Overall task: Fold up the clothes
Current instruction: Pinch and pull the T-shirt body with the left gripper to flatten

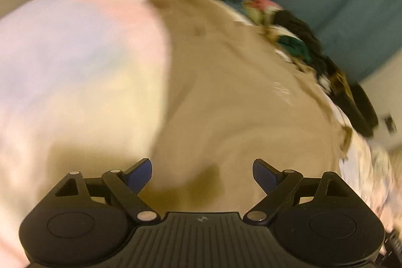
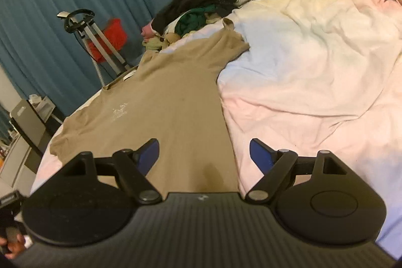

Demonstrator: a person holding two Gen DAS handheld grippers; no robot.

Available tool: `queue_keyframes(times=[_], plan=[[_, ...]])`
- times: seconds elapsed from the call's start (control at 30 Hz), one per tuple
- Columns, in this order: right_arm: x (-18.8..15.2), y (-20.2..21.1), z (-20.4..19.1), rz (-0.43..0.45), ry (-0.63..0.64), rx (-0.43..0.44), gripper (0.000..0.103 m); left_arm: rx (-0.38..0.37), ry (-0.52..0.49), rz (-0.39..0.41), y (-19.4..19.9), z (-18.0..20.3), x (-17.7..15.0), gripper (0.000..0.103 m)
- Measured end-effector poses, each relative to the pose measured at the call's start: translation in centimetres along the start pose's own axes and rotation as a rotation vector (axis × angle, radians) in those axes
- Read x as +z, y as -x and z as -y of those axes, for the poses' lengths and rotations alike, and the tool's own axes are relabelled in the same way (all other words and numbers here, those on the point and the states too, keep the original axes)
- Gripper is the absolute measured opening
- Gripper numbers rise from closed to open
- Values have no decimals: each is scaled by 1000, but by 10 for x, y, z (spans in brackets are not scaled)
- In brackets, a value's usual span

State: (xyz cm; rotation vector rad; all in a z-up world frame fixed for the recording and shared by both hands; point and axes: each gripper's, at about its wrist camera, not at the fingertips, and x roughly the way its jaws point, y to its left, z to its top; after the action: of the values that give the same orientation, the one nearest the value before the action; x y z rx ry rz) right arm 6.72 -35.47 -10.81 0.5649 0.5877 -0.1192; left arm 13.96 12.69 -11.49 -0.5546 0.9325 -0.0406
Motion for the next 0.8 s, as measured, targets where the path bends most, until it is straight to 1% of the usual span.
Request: queue_keyframes(times=[0.07, 0.13, 0.27, 0.3, 0.33, 0.4, 0.43, 0.47, 0.5, 0.53, 0.57, 0.67, 0.8], plan=[[-1, -4, 3, -18, -5, -3, 80, 37, 62, -42, 1, -18, -5, 84], [-2, -7, 6, -35, -11, -7, 80, 81, 46, -92, 0, -22, -8, 81], [-4, -15, 11, -66, -14, -14, 80, 162, 34, -164, 1, -23, -18, 82], [-4, -16, 12, -71, -12, -16, 80, 160, 32, -198, -2, -21, -20, 81], [-5, -18, 13, -76, -15, -13, 80, 181, 21, -222, -3, -18, -23, 80], [-5, -20, 16, -83, -21, -12, 80, 247, -14, -249, -6, -12, -28, 62], [-5, -21, 18, -85, -24, -13, 80, 257, -32, -247, -5, -9, -29, 57], [-5, -21, 19, -85, -27, -14, 80, 267, -49, -246, -4, -6, -31, 41], [-5, -21, 20, -85, -31, -15, 80, 269, -73, -253, -3, -3, -32, 18], [-5, -21, 21, -86, -38, -18, 80, 280, -110, -262, 1, 2, -34, 4], [-5, -20, 22, -87, -47, -20, 80, 292, -147, -270, 4, 7, -36, 3], [-4, -16, 23, -69, -53, -32, 80, 310, -243, -214, 28, 20, -40, 2], [-4, -5, 20, -39, -48, -3, 80, 351, -256, -193, 41, 21, -43, 1]])
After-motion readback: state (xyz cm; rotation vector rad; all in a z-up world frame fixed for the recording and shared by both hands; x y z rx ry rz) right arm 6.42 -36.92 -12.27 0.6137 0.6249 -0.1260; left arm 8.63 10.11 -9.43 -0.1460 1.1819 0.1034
